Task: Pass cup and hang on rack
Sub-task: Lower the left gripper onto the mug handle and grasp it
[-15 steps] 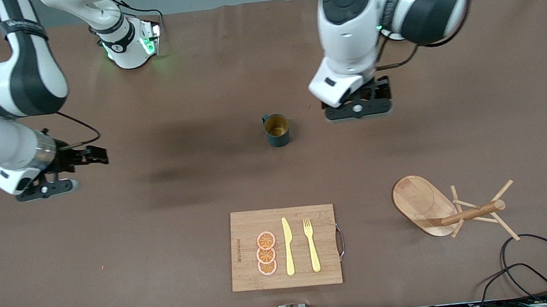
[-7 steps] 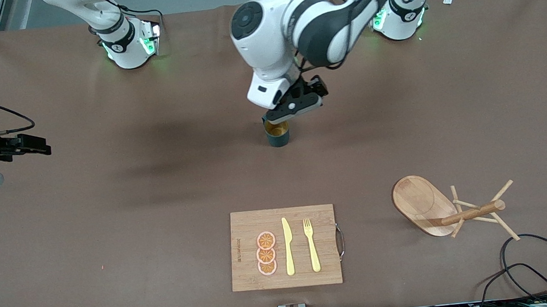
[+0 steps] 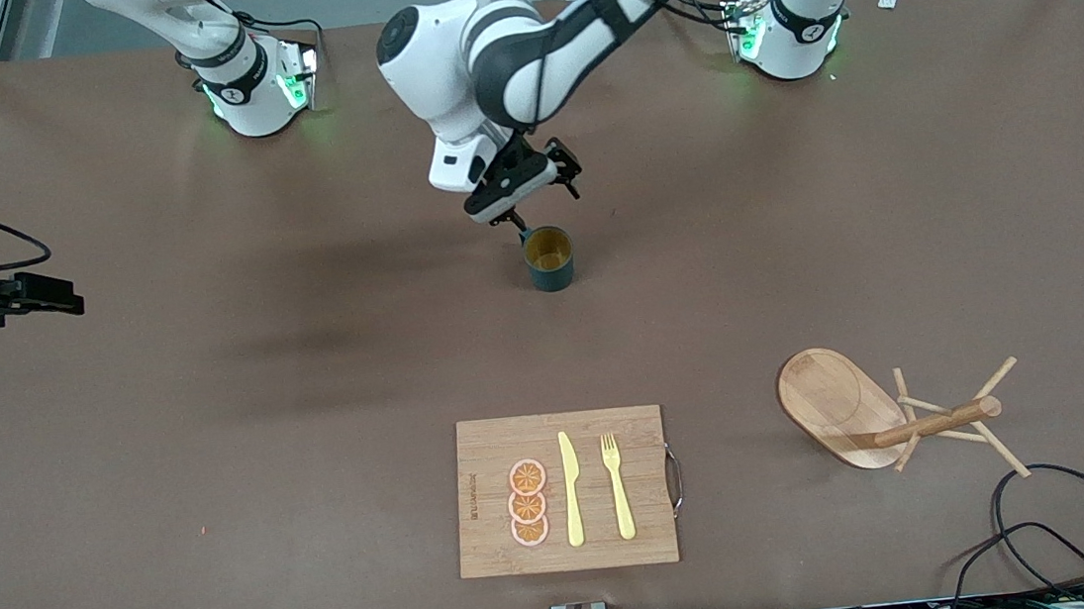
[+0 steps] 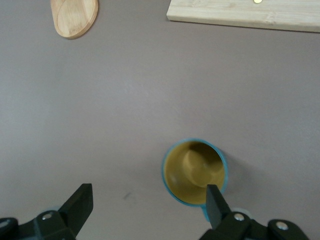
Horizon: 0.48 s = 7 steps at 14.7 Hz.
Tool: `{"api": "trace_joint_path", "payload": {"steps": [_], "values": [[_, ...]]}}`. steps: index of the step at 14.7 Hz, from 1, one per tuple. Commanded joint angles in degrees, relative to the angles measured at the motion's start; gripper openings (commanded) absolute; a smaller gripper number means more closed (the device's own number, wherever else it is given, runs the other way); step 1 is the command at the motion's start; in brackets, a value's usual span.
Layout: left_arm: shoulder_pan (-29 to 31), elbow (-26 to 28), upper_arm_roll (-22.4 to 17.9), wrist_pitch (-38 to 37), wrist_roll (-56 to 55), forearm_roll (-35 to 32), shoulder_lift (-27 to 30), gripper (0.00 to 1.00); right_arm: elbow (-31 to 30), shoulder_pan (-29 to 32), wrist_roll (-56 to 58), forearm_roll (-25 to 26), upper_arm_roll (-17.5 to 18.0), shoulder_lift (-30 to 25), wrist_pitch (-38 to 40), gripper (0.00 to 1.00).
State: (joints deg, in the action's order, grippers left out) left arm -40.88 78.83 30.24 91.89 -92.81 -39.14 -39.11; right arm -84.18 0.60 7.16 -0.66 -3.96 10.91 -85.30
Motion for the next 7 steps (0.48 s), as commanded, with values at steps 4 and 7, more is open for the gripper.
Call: {"api": "trace_joint_path", "payload": {"steps": [4, 7], "values": [[-7.36, -1.40, -0.80, -0.84, -19.22, -10.84, -6.40, 0.97, 1.21, 0.89, -0.31, -0.39, 1.23, 0.26, 1.19, 1.00], [-10.00, -1.40, -0.80, -0.84, -24.52, -18.15, -10.97, 0.90, 1.30, 1.68, -0.13, -0.56, 1.23, 0.08, 2.69, 1.00]]}}
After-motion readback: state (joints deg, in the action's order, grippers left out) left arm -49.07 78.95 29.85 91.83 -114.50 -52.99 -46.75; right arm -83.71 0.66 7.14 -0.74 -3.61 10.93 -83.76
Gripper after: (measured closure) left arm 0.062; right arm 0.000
